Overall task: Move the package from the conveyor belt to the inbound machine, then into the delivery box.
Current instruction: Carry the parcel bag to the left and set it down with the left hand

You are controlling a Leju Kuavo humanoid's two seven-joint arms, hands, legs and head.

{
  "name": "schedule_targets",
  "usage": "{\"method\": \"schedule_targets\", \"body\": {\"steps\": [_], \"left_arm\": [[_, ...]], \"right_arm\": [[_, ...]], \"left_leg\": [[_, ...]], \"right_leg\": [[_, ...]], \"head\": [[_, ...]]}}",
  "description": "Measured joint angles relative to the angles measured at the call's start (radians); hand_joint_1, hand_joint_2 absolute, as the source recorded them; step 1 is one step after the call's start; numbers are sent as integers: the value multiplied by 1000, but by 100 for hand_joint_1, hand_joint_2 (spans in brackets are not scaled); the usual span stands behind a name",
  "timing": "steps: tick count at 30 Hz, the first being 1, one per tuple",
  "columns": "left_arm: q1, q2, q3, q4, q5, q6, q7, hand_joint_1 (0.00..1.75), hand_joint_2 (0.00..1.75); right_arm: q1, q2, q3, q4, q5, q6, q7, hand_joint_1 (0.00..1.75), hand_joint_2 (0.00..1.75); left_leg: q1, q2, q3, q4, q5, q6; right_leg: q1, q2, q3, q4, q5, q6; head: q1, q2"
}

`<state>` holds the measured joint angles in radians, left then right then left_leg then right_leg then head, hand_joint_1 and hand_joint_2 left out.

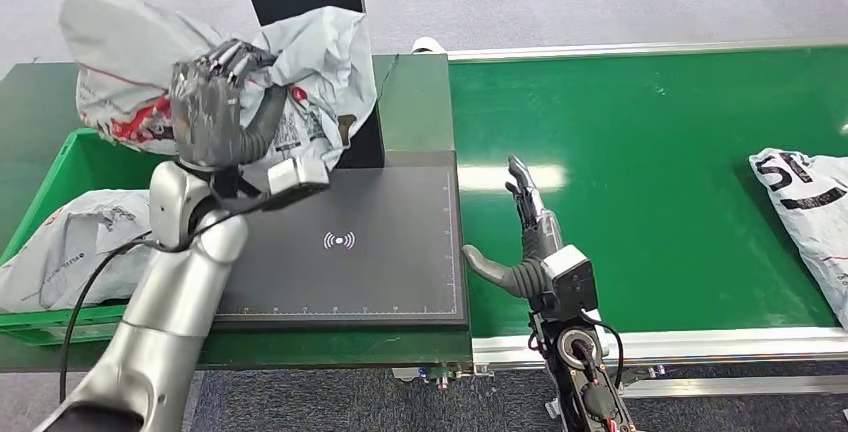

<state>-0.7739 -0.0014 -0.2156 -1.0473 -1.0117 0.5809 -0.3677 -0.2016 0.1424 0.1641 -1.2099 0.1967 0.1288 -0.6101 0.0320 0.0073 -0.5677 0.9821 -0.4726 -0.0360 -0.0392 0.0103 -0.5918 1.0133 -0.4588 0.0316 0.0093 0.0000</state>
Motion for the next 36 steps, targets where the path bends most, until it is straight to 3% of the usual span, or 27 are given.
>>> {"method": "schedule_targets", "body": {"steps": [4,9,15,19,23,29,36], "left_arm": [[-120,16,25,202,-7,-15,22,175,175],[-202,25,51,380,11,-26,17,175,175],[-260,47,91,530,-26,-21,274,175,175],[-265,92,154,596,13,-9,337,175,175],[-262,127,240,638,110,-28,339,175,175],[-225,161,455,672,331,-97,312,175,175],[-184,193,600,701,368,-153,305,175,175]], "right_arm": [[14,-3,0,0,7,1,-3,0,175],[25,-6,1,2,12,2,-5,0,175],[44,-10,7,2,12,-3,-2,0,175],[55,-14,7,2,9,-6,4,0,175],[56,-17,12,2,8,-7,6,0,175],[56,-18,28,2,3,1,8,0,175],[45,-18,39,2,3,9,16,0,175]], "left_leg": [[0,1,-1,0,0,0],[0,0,-2,0,0,0],[0,1,-2,0,0,0],[0,4,-2,0,0,0],[0,3,-3,0,0,0],[0,4,-3,0,-1,0],[0,4,-3,0,-1,0]], "right_leg": [[0,0,-1,0,0,0],[0,1,-3,0,0,0],[0,1,-2,0,0,0],[0,2,-3,0,0,0],[1,2,-3,1,0,0],[0,3,-4,1,0,0],[0,3,-4,1,0,0]], "head": [[0,0],[0,0],[0,0],[0,0],[0,0],[0,0],[0,0]]}}
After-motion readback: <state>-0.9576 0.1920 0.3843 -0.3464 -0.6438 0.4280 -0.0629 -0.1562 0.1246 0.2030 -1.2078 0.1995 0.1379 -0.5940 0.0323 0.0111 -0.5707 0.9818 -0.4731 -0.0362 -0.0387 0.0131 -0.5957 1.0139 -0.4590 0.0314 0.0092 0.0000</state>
